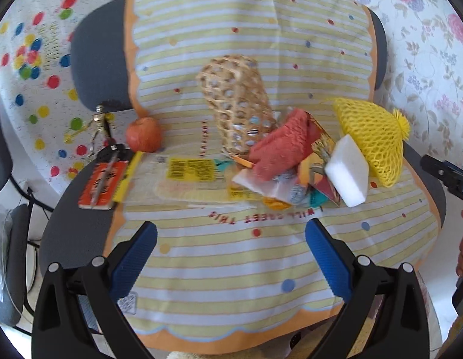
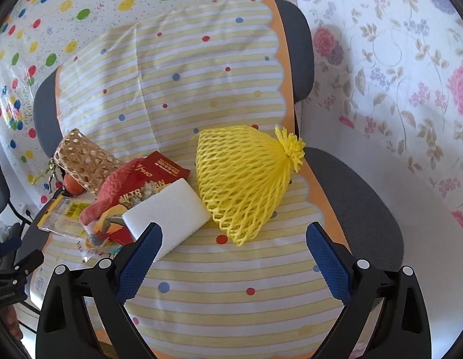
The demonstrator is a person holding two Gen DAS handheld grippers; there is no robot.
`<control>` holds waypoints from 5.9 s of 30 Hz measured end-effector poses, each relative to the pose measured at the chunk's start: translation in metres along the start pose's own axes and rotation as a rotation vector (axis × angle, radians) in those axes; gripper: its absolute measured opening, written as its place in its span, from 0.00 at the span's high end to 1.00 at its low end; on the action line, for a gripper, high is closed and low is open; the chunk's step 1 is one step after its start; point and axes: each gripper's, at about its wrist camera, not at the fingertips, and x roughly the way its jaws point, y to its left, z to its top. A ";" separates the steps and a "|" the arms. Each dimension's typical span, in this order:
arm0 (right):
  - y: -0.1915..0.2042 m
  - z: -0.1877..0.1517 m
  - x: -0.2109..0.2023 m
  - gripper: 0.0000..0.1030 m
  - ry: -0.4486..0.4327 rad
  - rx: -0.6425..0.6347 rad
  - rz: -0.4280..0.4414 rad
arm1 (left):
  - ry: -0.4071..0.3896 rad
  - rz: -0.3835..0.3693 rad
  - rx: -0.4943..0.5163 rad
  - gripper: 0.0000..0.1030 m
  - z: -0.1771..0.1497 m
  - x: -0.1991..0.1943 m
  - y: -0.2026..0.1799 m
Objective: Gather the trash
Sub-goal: 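Grasp the yellow foam net with the right tool while the left tool grasps the white sponge, then carry the net and sponge to the pink bin and release both, then move both tools back over the chair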
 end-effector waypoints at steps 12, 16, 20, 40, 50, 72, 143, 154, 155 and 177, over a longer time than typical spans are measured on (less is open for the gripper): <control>0.039 -0.011 0.073 0.12 0.030 -0.397 -0.179 | 0.044 -0.050 0.008 0.06 0.026 0.053 -0.037; 0.048 -0.004 0.098 0.34 0.054 -0.475 -0.276 | 0.037 -0.057 -0.003 0.06 0.030 0.056 -0.041; 0.049 -0.002 0.111 0.38 0.046 -0.497 -0.306 | 0.034 -0.055 -0.003 0.06 0.030 0.055 -0.041; -0.066 -0.024 -0.055 0.91 -0.091 0.161 0.103 | 0.001 -0.251 0.256 0.36 0.028 0.061 -0.129; -0.080 -0.047 -0.037 0.90 -0.037 0.201 0.113 | 0.119 -0.422 0.324 0.46 0.032 0.087 -0.153; -0.079 -0.138 -0.133 0.90 -0.014 0.335 0.051 | -0.208 -0.312 0.094 0.86 -0.044 -0.068 -0.086; -0.120 -0.269 -0.184 0.59 0.192 0.387 -0.289 | 0.092 -0.601 0.522 0.56 -0.164 -0.048 -0.260; -0.071 -0.227 -0.172 0.59 0.169 0.250 -0.212 | 0.007 -0.476 0.368 0.50 -0.129 -0.073 -0.166; -0.063 -0.220 -0.170 0.58 0.163 0.228 -0.190 | 0.003 -0.455 0.351 0.50 -0.126 -0.073 -0.155; 0.115 -0.059 -0.047 0.37 0.030 -0.235 0.093 | -0.029 -0.054 -0.083 0.31 -0.064 -0.034 0.065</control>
